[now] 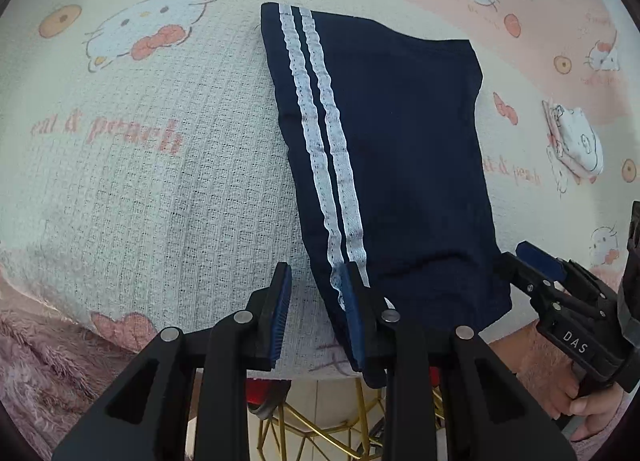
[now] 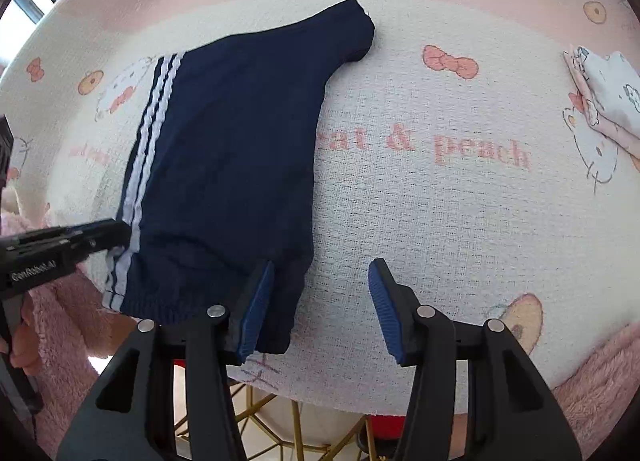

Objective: Fold clothes

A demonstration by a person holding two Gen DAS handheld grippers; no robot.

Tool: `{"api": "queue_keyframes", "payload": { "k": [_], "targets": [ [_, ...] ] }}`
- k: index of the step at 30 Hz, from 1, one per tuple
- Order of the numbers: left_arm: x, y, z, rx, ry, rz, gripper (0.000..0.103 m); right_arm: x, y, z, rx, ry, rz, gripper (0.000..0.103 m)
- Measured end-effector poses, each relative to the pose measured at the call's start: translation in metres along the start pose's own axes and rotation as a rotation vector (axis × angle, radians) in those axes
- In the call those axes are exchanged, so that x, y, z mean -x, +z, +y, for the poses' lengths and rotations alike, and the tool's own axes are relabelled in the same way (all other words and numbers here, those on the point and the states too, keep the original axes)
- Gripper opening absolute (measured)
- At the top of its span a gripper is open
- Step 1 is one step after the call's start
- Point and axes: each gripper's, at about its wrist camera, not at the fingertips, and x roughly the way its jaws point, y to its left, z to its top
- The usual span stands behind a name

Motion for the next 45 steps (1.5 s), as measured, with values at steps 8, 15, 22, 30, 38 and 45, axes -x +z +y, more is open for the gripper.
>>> {"api": "queue_keyframes", "payload": {
  "k": [8,15,22,30,38,45],
  "targets": [
    [0.016,0.003,0.004,0.008,-0.049,-0.095,0.028,-0.004,-0.008,-0.002,-0.019,0.013,0.013,0.051],
    [-0.013,0.007,-0.008,-0.086,0.127,-0.063,0.028,-0.013,-0.008,0.000,0.029,-0.061,0.051,0.052],
    [0.003,-0.009,-0.002,-0.046,-0.069,-0.045,0.028,0.005,-0.002,-0.003,-0.004,0.067,-0.028,0.052],
    [-0.019,-0.014,-0.010,-0.067,0.001,0.025,0.028,-0.024,-0.005,0.032,0.116,-0.018,0.046,0.053],
    [-0.005,-0.006,-0.004,-0.018,-0.071,-0.056,0.028,-0.003,0.004,0.035,0.091,0.083,-0.051,0.052],
    [-0.031,-0.030,-0.050,-0.200,-0.020,0.070,0.028,-0.025,0.007,0.027,0.068,0.057,0.030,0.052]
  ]
}}
